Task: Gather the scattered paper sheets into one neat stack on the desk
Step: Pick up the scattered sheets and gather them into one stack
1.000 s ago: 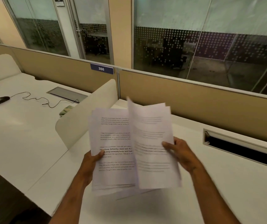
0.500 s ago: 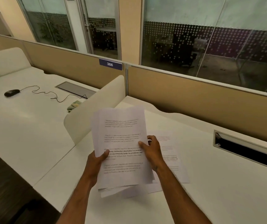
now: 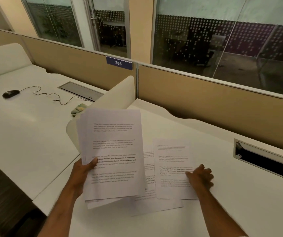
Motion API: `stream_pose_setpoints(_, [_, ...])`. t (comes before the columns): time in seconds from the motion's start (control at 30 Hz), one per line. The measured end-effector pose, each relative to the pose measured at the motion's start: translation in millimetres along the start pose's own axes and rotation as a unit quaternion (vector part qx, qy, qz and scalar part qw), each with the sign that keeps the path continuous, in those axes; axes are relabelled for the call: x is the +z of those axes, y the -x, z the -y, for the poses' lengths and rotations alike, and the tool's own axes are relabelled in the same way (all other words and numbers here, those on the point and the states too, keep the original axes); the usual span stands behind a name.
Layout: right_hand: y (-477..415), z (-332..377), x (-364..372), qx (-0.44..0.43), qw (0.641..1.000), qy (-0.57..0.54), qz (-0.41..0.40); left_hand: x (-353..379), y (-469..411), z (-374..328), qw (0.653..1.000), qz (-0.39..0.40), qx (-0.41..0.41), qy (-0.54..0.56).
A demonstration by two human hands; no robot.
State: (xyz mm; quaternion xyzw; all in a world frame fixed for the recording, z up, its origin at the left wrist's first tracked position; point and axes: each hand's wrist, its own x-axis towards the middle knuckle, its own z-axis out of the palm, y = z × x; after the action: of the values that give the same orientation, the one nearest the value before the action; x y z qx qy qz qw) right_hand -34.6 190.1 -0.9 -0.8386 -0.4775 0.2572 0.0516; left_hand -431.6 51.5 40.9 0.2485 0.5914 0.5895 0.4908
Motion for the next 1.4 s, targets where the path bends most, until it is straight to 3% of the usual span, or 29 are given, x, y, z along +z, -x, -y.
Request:
stream_pose_setpoints(0.2, [-21,-4,-7,0.082,0.985,-0.134,0.069,-20,2,6,1.0,-0.023,-0.002,-0.003])
stream_pose_setpoints(0.47, [3,13,-5,-0.054,0.923,-0.347,0.161,-30,12,0,1.0,-0.027,0.008,0.004])
stream_pose_setpoints(0.53, [19,22,6,-0.076,0.936,-0.303,0.165,-31,15,-1,1.0,-0.026,0.01,0.002])
stream_pose_setpoints(0.63, [42,32,29,-0.087,0.982,-0.128,0.113,-32,20,-1,1.0,-0.024,0.012,0.002])
stream_pose_setpoints(0.73, [67,34,47,-0.097,0.994,0.001,0.055,-33,27,-1,1.0,-0.022,0.013,0.007])
stream_pose_setpoints(1.0, [69,42,51,-0.016,0.986,-0.068,0.155,-45,41,7,1.0,-0.017,0.005,0.026])
stream_pose_setpoints(1.17, [61,34,18,-0.11,0.953,-0.239,0.151,-44,41,6,0.999,-0.007,-0.002,0.034])
stream_pose_setpoints(1.3, [54,18,-50,-0.166,0.901,-0.389,0.095,-35,37,1,0.999,0.005,0.008,0.035])
stream_pose_setpoints(1.4, [53,-8,-107,-0.184,0.856,-0.471,0.108,-24,33,0,0.999,0.02,0.016,0.035])
